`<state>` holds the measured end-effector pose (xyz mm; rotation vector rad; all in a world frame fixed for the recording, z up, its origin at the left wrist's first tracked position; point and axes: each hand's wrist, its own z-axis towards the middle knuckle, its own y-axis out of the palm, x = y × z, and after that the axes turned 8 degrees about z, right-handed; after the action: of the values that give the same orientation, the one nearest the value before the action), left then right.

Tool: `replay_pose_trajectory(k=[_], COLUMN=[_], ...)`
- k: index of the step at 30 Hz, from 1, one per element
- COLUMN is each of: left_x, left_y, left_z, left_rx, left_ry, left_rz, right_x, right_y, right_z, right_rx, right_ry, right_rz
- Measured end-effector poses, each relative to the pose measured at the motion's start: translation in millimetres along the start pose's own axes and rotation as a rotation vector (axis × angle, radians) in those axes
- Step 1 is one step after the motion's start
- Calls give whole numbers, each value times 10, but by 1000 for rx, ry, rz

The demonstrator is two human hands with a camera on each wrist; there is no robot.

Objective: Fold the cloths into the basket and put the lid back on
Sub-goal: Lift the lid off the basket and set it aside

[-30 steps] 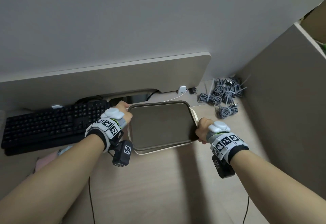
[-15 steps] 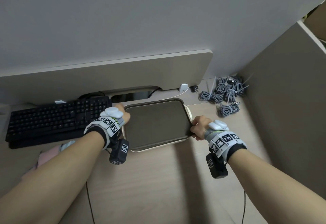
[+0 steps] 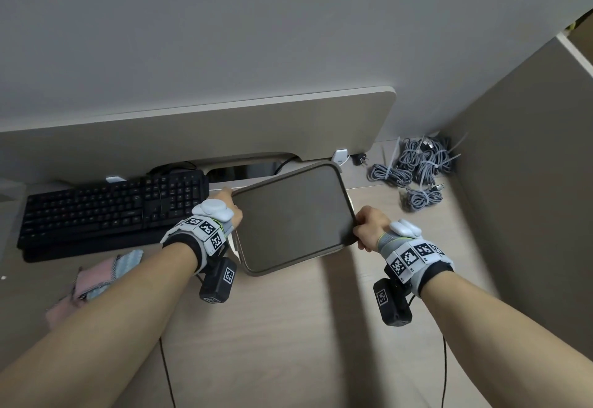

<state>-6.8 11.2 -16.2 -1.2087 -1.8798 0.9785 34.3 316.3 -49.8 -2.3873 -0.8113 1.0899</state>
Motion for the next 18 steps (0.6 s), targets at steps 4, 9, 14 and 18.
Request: replay_pose_trajectory(k=[4,9,14,18], left_x=[-69,-33,265,706], left_y=[18,-84,-205,-162], left_z=[-38,-81,-171,-422], left_rx=[8,-71,-11,-201], left_ry=[50,61,161,250], left_rz=[1,-25,-337,-554], right_x=[-39,-25,130,434], right_y=[-59,-222,-657,-1012], right_z=[-42,1,-16,-84], right_rx=[7,45,145,205], right_ry=[-38,-67,-35,65], right_rz=[127,281,385,277])
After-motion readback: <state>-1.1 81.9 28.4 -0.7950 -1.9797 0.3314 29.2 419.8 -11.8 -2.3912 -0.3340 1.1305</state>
